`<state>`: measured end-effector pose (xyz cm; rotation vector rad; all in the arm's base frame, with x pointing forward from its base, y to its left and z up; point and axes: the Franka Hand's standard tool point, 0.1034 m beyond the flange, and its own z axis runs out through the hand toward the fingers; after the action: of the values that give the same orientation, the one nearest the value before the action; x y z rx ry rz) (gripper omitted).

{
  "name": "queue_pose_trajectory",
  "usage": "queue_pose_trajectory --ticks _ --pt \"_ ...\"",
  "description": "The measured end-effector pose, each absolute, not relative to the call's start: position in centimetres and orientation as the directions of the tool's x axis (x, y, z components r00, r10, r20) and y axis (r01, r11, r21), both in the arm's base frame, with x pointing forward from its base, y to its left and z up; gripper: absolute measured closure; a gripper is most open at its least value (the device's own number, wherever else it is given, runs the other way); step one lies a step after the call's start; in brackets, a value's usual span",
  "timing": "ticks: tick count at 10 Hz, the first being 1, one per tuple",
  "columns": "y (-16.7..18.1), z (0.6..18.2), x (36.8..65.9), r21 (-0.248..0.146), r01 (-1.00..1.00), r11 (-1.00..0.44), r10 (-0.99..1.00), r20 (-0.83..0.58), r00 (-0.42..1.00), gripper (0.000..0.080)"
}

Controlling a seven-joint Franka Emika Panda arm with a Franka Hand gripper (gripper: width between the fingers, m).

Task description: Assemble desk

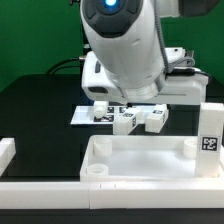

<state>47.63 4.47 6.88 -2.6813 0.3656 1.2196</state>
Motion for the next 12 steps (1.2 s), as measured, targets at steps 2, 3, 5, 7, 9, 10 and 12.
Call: queue_pose_trajectory --ticks 2,3,5,7,9,10,12 --pt "4.4 6.8 47.5 -0.053 -0.295 -0.954 -0.153 -0.759 0.633 0.0150" --pt "5.2 6.7 46.8 -0.026 -0.357 -0.934 -0.202 -0.787 0.583 0.0150" --pt "6.1 6.4 45.6 -0.003 -0.397 -0.918 -0.219 -0.831 0.512 0.0150" --pt "6.0 6.3 45.7 -0.003 -0.398 -0.917 -0.220 -0.829 0.513 0.0150" --pt "5.8 5.7 45.5 -0.053 -0.369 -0.928 -0.163 -0.832 0.530 0.0150" --pt "5.7 5.1 45.1 -0.049 -0.369 -0.928 -0.162 -0.839 0.519 0.0150" --pt "5.5 5.0 45.1 -0.053 -0.371 -0.927 -0.160 -0.840 0.519 0.0150"
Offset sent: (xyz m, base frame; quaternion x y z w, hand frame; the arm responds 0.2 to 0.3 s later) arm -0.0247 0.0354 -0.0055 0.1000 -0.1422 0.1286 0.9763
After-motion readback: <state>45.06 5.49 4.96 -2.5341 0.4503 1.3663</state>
